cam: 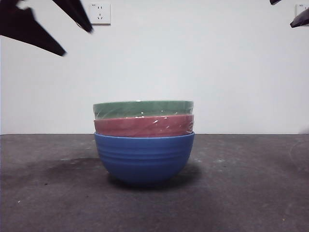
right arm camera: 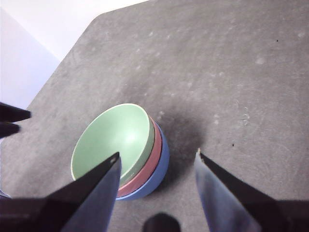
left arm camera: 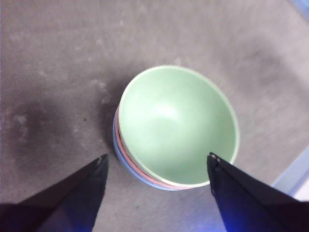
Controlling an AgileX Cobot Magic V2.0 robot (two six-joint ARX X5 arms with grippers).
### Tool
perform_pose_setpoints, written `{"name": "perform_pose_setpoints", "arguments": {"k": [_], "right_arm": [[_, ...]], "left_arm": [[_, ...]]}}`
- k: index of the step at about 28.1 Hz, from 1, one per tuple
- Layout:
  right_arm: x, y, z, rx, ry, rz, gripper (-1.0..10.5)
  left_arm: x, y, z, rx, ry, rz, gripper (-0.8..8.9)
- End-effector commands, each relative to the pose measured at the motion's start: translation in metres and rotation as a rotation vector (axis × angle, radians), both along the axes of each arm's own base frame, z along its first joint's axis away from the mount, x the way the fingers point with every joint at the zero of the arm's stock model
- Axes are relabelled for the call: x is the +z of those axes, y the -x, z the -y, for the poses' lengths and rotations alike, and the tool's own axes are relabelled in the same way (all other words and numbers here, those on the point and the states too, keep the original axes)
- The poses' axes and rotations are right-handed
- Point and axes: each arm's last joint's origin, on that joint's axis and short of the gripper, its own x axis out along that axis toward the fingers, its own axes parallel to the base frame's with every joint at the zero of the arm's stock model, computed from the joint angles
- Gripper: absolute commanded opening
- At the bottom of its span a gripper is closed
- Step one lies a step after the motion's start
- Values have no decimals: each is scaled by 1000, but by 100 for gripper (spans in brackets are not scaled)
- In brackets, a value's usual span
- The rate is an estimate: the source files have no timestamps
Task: Pick up the green bowl on the top,put the green bowl on the left,pick up the red bowl in the middle,put the red bowl on the right
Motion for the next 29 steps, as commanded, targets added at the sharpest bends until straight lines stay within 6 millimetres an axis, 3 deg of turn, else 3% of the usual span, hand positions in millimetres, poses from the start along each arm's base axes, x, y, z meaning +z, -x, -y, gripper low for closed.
{"name": "perform_pose_setpoints", "arguments": {"k": [1, 9, 15, 21, 22, 26, 29], "right_arm": [[1, 0, 0, 4, -4, 3, 254], [0, 0, 0, 4, -2, -10, 253], [0, 0, 0, 4, -2, -11, 253], [0, 0, 0, 4, -2, -11, 253], [0, 0, 0, 4, -2, -11, 253], [0, 1, 0, 4, -2, -11, 253], [0, 0, 0, 4, -2, -11, 252]], "left_arm": [[-7, -13, 22, -34, -129, -19, 342], [-36, -43, 58, -30, -302, -92, 342], [-56, -53, 65, -13, -367, -130, 342], [-64, -57, 69, -21, -373, -141, 340], [-64, -57, 69, -21, -373, -141, 321], [-63, -57, 69, -16, -376, -137, 12], [-63, -58, 70, -6, -362, -129, -9]]}}
